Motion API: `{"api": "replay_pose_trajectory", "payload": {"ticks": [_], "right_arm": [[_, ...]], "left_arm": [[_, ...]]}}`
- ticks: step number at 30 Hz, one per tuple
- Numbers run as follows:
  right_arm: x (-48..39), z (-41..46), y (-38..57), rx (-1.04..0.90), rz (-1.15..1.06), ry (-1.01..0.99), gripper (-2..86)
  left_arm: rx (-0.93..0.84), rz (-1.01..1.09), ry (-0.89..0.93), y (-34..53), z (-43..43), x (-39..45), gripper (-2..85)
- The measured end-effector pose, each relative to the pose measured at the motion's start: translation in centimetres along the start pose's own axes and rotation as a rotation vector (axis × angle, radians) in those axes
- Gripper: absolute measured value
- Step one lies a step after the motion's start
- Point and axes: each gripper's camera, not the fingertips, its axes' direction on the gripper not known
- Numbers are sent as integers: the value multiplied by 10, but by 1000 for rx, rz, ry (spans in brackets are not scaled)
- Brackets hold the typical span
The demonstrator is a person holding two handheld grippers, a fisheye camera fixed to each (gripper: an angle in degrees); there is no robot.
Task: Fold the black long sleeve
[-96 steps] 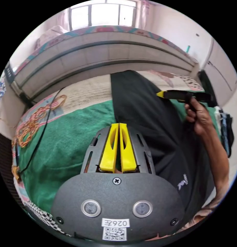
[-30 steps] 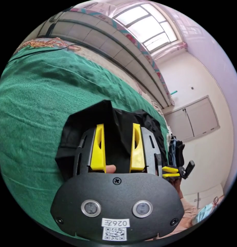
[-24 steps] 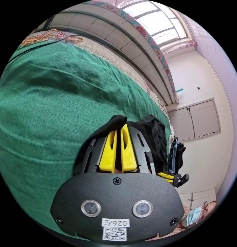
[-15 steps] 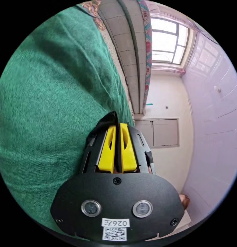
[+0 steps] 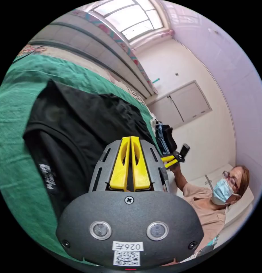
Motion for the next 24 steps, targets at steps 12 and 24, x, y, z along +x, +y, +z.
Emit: {"api": "replay_pose_trajectory", "payload": {"ticks": [12, 24], "right_arm": [[2, 111, -83, -179, -5, 160, 48], [31, 48, 75, -294, 178, -35, 21]], "left_arm": [[-379, 126, -209, 11, 73, 59, -9], [-344, 63, -177, 1, -46, 76, -9]]}}
